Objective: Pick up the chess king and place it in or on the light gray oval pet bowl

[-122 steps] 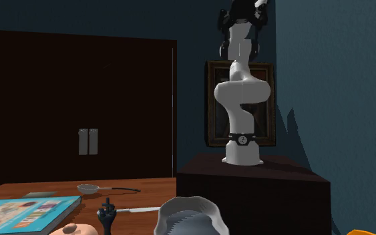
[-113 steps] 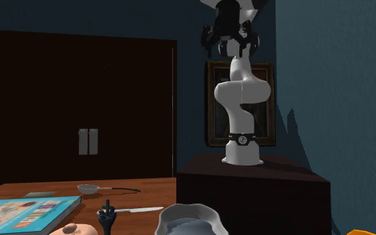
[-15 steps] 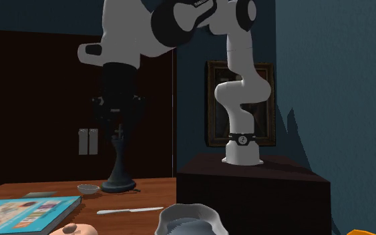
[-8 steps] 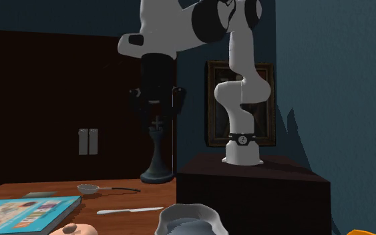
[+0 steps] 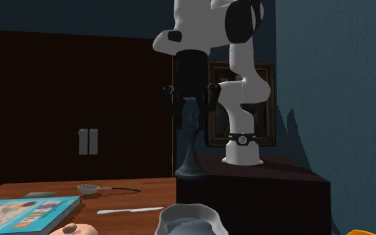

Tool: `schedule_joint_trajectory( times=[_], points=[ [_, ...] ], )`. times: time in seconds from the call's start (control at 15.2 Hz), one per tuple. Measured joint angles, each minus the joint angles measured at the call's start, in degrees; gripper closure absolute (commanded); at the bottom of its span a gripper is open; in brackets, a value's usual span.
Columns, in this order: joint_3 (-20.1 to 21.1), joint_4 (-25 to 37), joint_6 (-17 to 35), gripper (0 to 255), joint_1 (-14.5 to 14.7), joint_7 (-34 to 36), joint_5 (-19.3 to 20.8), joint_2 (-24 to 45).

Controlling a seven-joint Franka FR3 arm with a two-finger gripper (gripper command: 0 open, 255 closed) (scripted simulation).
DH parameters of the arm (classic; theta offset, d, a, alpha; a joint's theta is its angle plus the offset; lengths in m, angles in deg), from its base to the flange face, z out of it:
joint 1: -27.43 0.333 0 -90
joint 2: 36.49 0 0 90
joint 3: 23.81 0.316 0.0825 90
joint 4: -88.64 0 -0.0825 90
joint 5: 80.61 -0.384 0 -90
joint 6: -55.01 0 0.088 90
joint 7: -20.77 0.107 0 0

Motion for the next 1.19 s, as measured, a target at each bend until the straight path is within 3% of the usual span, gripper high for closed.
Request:
schedule_joint_trajectory(
  times=[1.19],
  points=[
    [1.47,-2.32,12.98,255,-0.88,-3.97,-6.01,11.29]
  ],
)
